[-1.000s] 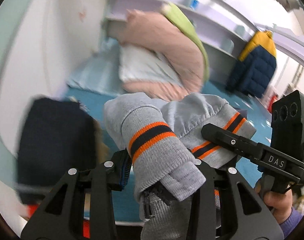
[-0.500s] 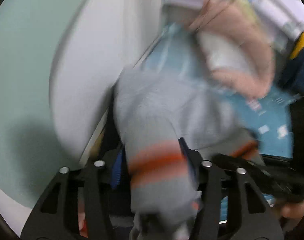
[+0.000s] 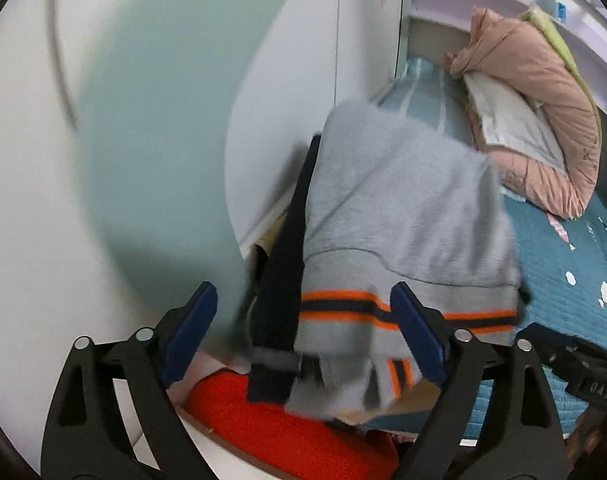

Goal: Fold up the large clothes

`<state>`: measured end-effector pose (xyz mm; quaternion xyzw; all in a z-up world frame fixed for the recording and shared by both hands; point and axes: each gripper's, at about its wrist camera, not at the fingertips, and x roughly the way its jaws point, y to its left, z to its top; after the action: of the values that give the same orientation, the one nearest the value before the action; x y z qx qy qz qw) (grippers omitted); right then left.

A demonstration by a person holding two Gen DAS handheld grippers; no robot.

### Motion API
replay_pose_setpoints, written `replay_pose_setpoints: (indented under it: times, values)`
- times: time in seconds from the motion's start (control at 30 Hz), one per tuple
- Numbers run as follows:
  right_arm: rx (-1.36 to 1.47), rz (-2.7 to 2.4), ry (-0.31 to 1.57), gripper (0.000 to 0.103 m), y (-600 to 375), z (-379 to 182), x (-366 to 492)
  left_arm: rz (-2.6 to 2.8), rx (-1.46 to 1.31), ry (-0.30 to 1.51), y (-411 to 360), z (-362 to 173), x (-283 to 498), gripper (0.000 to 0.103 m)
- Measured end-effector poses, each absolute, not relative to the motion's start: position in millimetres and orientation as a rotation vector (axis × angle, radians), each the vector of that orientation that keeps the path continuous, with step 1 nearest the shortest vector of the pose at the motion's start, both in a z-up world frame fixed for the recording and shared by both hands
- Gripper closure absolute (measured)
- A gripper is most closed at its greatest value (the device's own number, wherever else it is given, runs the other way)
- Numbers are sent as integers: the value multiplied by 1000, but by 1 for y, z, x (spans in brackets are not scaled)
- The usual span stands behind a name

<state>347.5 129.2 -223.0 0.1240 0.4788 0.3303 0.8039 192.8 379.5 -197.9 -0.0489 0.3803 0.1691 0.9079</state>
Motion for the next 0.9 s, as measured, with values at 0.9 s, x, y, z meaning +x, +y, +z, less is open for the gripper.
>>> replay_pose_setpoints:
  times: [0.9]
  values:
    - [189, 521, 652, 18, -123, -46, 156, 118, 35, 514, 91, -59, 52, 5]
